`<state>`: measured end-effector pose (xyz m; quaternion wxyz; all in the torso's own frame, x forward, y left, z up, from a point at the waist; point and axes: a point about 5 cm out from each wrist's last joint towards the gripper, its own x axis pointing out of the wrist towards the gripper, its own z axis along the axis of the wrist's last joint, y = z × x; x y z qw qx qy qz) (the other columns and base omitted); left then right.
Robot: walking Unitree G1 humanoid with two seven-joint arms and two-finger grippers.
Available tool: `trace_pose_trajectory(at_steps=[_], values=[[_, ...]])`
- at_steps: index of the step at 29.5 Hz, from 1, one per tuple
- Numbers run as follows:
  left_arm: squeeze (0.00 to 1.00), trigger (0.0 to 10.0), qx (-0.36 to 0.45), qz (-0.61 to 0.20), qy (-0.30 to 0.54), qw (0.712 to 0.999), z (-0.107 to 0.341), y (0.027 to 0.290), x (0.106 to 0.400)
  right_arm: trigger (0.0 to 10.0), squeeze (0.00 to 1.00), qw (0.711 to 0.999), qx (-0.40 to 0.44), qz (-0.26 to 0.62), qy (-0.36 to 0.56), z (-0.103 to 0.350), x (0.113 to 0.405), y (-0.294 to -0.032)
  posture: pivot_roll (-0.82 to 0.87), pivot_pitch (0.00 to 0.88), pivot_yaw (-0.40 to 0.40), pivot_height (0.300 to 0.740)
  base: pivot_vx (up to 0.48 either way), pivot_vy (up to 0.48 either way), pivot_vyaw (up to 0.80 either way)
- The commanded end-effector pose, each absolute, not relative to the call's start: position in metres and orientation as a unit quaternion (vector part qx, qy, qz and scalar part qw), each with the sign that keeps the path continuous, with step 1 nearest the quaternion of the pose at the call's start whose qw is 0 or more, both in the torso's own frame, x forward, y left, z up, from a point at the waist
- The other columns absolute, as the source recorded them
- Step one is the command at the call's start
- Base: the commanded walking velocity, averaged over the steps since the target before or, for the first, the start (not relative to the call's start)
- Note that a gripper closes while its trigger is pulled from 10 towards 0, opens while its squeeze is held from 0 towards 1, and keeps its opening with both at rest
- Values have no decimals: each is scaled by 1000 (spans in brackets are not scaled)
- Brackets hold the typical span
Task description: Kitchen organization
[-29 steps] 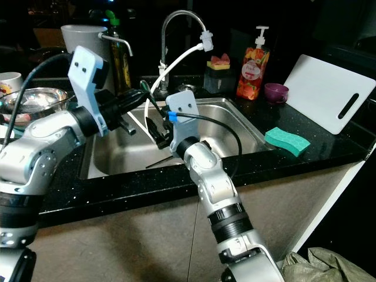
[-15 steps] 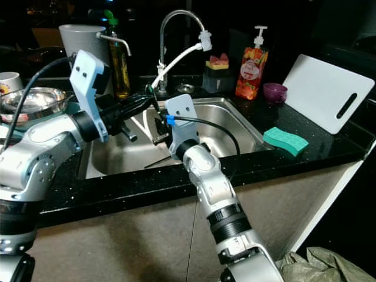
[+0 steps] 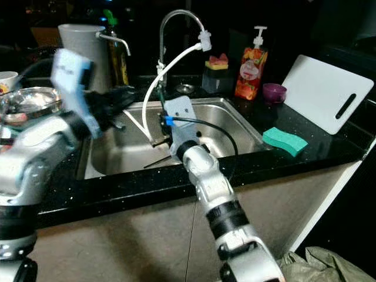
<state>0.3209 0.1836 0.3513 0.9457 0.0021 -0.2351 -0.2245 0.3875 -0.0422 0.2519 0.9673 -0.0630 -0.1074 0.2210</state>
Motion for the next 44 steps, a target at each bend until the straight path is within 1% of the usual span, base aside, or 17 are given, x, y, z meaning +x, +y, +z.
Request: trace_pose_trajectory(at_steps=[1, 5, 9, 10, 11, 12, 15, 17, 19, 22, 27, 28, 29, 30, 38, 42, 44], values=[[0, 10000, -27, -212, -245, 946, 352, 190, 317, 10000, 0, 971, -72, 205, -105, 249, 391, -44, 160, 63, -121, 740, 0, 0, 0], [0, 10000, -86, -188, -236, 949, 341, 197, 315, 10000, 0, 981, -44, 170, -86, 239, 401, -48, 183, 74, -128, 740, 0, 0, 0], [0, 10000, -72, -190, -224, 953, 330, 188, 312, 10000, 8, 979, -34, 169, -104, 241, 401, -37, 202, 65, -136, 740, 0, 0, 0], [0, 10000, -70, -190, -221, 954, 328, 186, 311, 10000, 710, 979, -45, 169, -108, 241, 401, -34, 208, 63, -137, 740, 0, 0, 0], [0, 10000, -70, -190, -221, 954, 328, 186, 311, 10000, 710, 979, -45, 169, -108, 241, 401, -34, 208, 63, -137, 740, 0, 0, 0], [0, 10000, -72, -187, -217, 955, 325, 184, 311, 10000, 1000, 978, -53, 171, -110, 240, 400, -32, 209, 66, -141, 740, 0, 0, 0], [0, 10000, -70, -172, -201, 962, 320, 185, 312, 10000, 1000, 977, -57, 174, -112, 238, 400, -31, 211, 71, -145, 740, 0, 0, 0], [0, 10000, -61, -122, -184, 973, 312, 194, 315, 10000, 1000, 975, -50, 176, -129, 241, 399, -32, 204, 78, -146, 740, 0, 0, 0], [0, 10000, -61, -122, -184, 973, 312, 194, 315, 10000, 1000, 975, -50, 176, -129, 241, 399, -32, 204, 78, -146, 740, 0, 0, 0], [0, 10000, -52, -66, -172, 981, 308, 203, 319, 10000, 1000, 974, -25, 162, -158, 251, 400, -43, 192, 84, -131, 740, 0, 0, 0], [0, 10000, -3, -36, -164, 986, 310, 207, 322, 10000, 1000, 968, 6, 150, -201, 269, 395, -53, 184, 87, -114, 740, 0, 0, 0], [0, 10000, 25, -28, -152, 988, 308, 208, 323, 10000, 741, 963, 14, 153, -219, 277, 390, -56, 187, 89, -100, 740, 0, 0, 0], [0, 10000, 25, -28, -152, 988, 308, 208, 323, 10000, 741, 963, 14, 153, -219, 277, 390, -56, 187, 89, -100, 740, 0, 0, 0], [0, 10000, 55, -25, -139, 988, 306, 205, 324, 10000, 0, 959, 21, 156, -235, 283, 384, -61, 189, 98, -95, 740, 0, 0, 0], [0, 10000, 106, -39, -102, 988, 295, 188, 324, 10000, 0, 957, 40, 143, -248, 289, 367, -78, 191, 109, -91, 740, 0, 0, 0], [0, 10000, 78, -28, -9, 997, 277, 181, 327, 10000, 0, 965, 29, 107, -238, 284, 361, -98, 184, 125, -100, 740, 0, 0, 0], [0, 10000, 76, -16, 9, 997, 276, 183, 328, 10000, 0, 966, 27, 99, -236, 284, 360, -102, 186, 122, -100, 740, 0, 0, 0]])
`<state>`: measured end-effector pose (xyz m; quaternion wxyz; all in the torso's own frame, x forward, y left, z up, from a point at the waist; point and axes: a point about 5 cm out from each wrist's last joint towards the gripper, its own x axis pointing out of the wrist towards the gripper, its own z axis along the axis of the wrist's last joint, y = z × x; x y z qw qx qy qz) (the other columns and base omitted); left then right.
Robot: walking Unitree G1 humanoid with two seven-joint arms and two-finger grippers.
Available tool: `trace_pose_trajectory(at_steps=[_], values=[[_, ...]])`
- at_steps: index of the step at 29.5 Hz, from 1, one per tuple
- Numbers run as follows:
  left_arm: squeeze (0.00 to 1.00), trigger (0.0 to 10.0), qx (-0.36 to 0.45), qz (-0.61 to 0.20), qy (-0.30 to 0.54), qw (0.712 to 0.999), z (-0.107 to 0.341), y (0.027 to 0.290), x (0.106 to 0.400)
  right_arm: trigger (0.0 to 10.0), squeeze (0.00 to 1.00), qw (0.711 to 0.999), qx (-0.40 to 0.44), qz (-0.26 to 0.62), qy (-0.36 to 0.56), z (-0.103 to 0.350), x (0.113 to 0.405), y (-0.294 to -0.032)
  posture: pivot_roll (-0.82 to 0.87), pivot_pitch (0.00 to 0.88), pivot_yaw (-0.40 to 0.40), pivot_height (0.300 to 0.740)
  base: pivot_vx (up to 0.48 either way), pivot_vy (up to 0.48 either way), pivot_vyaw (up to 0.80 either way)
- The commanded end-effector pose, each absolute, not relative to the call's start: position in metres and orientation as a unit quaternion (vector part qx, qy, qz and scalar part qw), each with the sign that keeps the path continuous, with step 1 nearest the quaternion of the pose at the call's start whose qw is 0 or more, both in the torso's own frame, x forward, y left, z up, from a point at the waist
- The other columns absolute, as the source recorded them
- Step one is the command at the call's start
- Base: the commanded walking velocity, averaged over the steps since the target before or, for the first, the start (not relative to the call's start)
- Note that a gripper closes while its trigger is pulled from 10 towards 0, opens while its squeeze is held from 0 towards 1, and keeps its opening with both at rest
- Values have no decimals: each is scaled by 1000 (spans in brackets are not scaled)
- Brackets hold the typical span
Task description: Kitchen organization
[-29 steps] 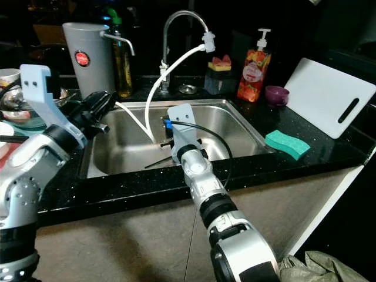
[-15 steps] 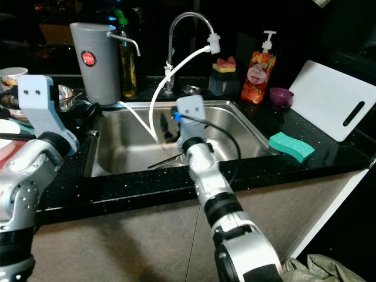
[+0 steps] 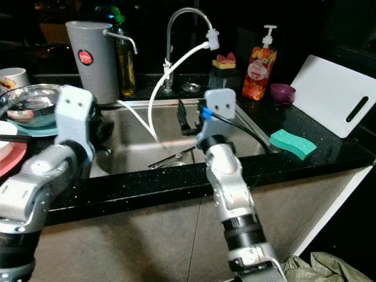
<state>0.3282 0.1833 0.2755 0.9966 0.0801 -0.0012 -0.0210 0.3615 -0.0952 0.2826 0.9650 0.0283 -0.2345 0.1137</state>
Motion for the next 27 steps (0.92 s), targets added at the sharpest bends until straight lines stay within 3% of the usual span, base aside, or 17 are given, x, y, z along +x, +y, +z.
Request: trace_pose_trajectory(at_steps=[1, 7, 9, 15, 19, 20, 27], values=[[0, 10000, 65, -8, 11, 998, 279, 187, 327, 10000, 0, 968, 28, 94, -233, 285, 358, -106, 186, 123, -101, 740, 0, 0, 0], [0, 10000, 77, 4, -5, 997, 282, 196, 325, 10000, 0, 969, 30, 87, -231, 288, 356, -110, 189, 129, -108, 740, 0, 0, 0], [0, 10000, 114, 39, 8, 993, 275, 218, 325, 10000, 0, 968, 36, 91, -231, 292, 353, -109, 195, 119, -105, 740, 0, 0, 0], [0, 10000, 220, 78, 15, 972, 282, 248, 326, 10000, 0, 968, 42, 88, -230, 298, 349, -110, 192, 121, -111, 740, 0, 0, 0], [0, 10000, 224, 99, 23, 969, 292, 269, 328, 10000, 0, 966, 30, 98, -235, 302, 345, -106, 181, 118, -111, 740, 0, 0, 0], [0, 10000, 244, 97, 38, 964, 296, 286, 331, 10000, 0, 966, 24, 97, -237, 304, 343, -106, 165, 122, -110, 740, 0, 0, 0], [0, 10000, 213, 78, 28, 974, 312, 312, 333, 10000, 0, 964, 17, 99, -245, 309, 338, -104, 141, 108, -79, 740, 0, 0, 0]])
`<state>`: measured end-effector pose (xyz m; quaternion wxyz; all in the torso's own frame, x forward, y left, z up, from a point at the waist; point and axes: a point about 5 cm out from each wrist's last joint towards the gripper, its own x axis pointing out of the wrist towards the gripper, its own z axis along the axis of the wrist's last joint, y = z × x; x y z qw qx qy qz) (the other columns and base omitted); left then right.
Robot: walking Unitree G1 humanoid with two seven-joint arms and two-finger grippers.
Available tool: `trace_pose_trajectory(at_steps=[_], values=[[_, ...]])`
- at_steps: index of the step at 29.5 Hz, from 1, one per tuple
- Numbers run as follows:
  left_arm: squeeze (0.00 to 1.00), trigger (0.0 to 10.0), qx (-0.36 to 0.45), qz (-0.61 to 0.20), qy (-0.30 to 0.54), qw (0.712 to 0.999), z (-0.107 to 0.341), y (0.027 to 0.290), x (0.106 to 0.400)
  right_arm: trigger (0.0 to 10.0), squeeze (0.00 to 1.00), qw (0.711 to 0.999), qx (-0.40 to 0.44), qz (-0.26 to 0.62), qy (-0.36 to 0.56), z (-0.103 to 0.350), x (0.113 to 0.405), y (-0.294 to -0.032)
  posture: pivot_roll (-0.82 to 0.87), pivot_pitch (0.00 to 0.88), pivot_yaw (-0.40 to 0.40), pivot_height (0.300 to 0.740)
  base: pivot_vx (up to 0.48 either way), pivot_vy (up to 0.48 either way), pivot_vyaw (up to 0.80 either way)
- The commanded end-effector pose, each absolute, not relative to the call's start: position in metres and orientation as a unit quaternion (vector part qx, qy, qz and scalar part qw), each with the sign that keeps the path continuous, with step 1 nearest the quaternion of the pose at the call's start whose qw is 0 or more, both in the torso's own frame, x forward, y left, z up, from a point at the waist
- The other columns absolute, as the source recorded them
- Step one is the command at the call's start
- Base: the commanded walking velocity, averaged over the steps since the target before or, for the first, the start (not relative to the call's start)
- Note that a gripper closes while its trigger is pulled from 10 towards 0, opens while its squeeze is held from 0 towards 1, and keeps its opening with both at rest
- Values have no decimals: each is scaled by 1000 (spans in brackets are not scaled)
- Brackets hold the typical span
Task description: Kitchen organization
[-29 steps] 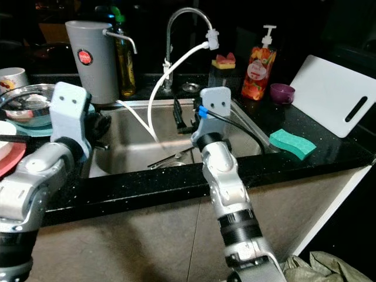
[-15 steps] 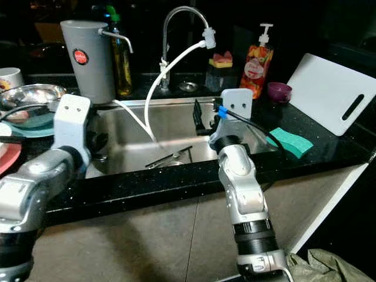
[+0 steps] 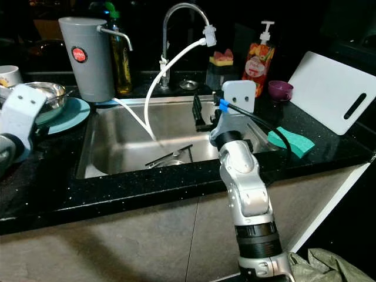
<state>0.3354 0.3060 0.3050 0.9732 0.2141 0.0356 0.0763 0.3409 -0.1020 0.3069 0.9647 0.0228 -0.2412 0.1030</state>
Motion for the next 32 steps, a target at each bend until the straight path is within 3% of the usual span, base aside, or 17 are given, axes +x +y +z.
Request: trace_pose_trajectory(at_steps=[1, 6, 7, 13, 14, 15, 16, 24, 32], values=[[0, 10000, 219, 90, 22, 971, 319, 322, 336, 10000, 0, 965, 21, 91, -245, 310, 338, -106, 145, 111, -83, 740, 0, 0, 0], [0, 10000, 228, 97, 18, 969, 324, 328, 340, 10000, 0, 966, 25, 86, -242, 310, 337, -107, 144, 105, -80, 740, 0, 0, 0], [1000, 10000, 227, 99, 15, 969, 326, 330, 345, 10000, 0, 966, 25, 88, -242, 310, 337, -107, 144, 105, -80, 740, 0, 0, 0], [1000, 10000, 227, 95, 20, 969, 326, 329, 358, 10000, 0, 966, 24, 90, -243, 311, 337, -107, 150, 102, -84, 740, 0, 0, 0], [863, 10000, 228, 95, 24, 969, 326, 327, 364, 10000, 0, 965, 24, 92, -245, 313, 337, -106, 142, 103, -87, 740, 0, 0, 0], [863, 10000, 228, 95, 24, 969, 326, 327, 364, 10000, 0, 965, 24, 92, -245, 313, 337, -106, 142, 103, -87, 740, 0, 0, 0], [0, 10000, 231, 96, 26, 968, 327, 325, 370, 10000, 0, 964, 23, 94, -248, 315, 336, -105, 142, 105, -88, 740, 0, 0, 0], [0, 10000, 263, 103, 37, 959, 328, 322, 378, 10000, 0, 959, 18, 100, -264, 327, 331, -106, 116, 133, -69, 740, 0, 0, 0], [0, 10000, 334, 103, 46, 936, 334, 325, 380, 10000, 0, 929, 5, 227, -294, 344, 302, -85, 73, 190, -39, 740, 0, 0, 0]])
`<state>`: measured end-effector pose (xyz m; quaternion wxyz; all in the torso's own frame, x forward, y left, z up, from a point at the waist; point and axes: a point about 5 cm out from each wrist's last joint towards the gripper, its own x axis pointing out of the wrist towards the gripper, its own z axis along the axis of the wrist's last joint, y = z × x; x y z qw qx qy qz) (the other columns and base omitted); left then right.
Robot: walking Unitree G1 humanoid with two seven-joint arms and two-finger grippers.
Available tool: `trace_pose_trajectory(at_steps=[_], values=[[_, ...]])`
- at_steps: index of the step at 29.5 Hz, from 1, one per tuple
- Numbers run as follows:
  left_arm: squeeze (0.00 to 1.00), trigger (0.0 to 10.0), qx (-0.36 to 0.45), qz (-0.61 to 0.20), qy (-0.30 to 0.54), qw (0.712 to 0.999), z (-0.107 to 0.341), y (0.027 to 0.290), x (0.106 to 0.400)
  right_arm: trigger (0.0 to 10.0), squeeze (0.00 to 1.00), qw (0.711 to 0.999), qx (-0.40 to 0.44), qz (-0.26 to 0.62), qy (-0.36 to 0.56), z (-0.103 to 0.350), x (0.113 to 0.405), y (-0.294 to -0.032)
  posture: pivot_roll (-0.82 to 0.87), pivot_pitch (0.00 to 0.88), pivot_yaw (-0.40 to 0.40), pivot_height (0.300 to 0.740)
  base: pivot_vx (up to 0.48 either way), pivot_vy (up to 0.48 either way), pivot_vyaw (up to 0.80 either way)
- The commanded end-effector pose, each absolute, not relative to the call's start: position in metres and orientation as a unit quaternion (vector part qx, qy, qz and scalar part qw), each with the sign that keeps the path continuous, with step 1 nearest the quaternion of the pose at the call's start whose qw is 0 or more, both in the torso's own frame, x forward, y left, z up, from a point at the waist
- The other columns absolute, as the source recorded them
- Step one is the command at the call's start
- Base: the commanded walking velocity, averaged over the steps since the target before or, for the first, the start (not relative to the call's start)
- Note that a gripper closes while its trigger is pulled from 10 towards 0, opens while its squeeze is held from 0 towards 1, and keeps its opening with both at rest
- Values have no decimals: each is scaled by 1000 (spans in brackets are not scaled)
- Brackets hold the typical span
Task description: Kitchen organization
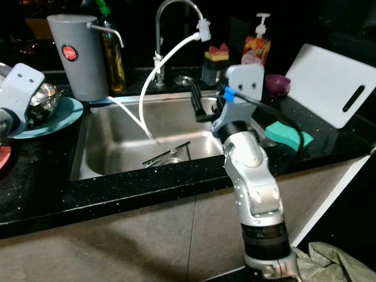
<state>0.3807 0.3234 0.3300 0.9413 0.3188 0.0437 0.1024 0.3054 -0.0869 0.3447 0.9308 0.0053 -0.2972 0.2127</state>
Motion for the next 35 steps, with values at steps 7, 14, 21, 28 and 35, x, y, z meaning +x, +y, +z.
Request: trace_pose_trajectory(at_steps=[7, 14, 21, 28, 35], values=[[0, 10000, 352, 111, 44, 928, 339, 330, 379, 10000, 0, 933, 15, 225, -281, 343, 304, -85, 67, 241, -44, 740, 0, 0, 0], [0, 10000, 359, 119, 42, 925, 342, 333, 378, 10000, 0, 931, 20, 239, -274, 346, 304, -81, 72, 263, -52, 740, 0, 0, 0], [0, 10000, 367, 141, 34, 919, 349, 340, 374, 10000, 0, 928, 33, 249, -275, 347, 300, -79, 75, 269, -61, 740, 0, 0, 0], [0, 10000, 347, 156, 29, 924, 356, 347, 369, 10000, 0, 927, 37, 254, -272, 346, 300, -78, 74, 268, -74, 740, 0, 0, 0], [0, 10000, 338, 160, 101, 922, 332, 363, 362, 10000, 0, 926, 37, 263, -268, 346, 299, -76, 61, 269, -90, 740, 0, 0, 0]])
